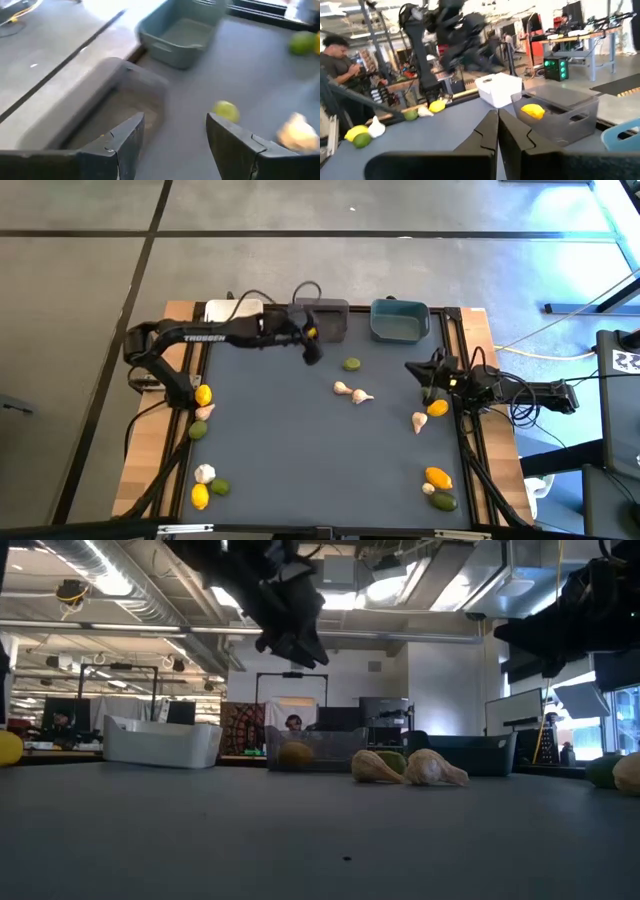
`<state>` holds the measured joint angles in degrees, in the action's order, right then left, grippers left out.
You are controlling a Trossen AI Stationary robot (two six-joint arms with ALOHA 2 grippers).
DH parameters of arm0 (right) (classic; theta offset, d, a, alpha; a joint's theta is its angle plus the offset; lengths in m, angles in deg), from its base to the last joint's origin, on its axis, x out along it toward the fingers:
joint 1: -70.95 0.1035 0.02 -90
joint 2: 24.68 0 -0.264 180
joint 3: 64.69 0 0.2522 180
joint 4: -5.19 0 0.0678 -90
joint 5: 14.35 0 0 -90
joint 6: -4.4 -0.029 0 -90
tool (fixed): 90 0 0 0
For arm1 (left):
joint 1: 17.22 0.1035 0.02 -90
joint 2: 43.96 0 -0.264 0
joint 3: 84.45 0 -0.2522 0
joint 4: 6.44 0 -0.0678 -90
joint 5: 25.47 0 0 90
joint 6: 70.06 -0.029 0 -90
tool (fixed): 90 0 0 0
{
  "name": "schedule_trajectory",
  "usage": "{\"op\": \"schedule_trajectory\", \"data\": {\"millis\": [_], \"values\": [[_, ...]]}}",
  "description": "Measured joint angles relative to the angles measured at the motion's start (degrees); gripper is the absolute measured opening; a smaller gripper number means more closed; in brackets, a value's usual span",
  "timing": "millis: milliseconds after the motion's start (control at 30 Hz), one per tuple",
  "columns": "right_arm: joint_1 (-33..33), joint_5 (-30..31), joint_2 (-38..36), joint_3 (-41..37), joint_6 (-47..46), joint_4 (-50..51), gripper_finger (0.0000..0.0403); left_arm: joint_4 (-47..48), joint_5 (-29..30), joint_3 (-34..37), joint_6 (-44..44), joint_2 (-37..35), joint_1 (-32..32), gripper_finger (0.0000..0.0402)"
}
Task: Sort produce into baskets
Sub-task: Put the lime into the blue bin
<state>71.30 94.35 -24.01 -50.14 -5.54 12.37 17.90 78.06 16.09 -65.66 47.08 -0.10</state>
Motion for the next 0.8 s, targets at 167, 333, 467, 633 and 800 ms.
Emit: {"op": "schedule_trajectory", "data": {"millis": [167, 333, 467, 633, 800], "values": [[0.02, 1.20, 2.26, 0.01, -0.33, -2.23, 0.0014, -3.92, 2.56, 5.33, 3.35, -1.43, -6.03, 0.0202], [-0.01, 3.07, 9.55, 1.83, -0.46, -6.22, 0.0014, -10.15, 3.08, 10.74, 7.83, -1.51, -11.06, 0.0202], [-0.01, 5.24, 17.59, 6.70, -0.47, -7.23, 0.0014, -12.77, 3.40, 11.86, 10.65, -1.50, -13.64, 0.0202], [-0.02, 7.90, 28.33, 13.49, 3.64, -6.95, 0.0014, -13.46, 3.72, 11.83, 10.32, -1.52, -15.18, 0.0202], [-1.02, 10.17, 39.52, 19.73, 8.18, -6.39, 0.0014, -13.19, 3.72, 11.83, 10.28, -1.52, -15.35, 0.0202]]}}
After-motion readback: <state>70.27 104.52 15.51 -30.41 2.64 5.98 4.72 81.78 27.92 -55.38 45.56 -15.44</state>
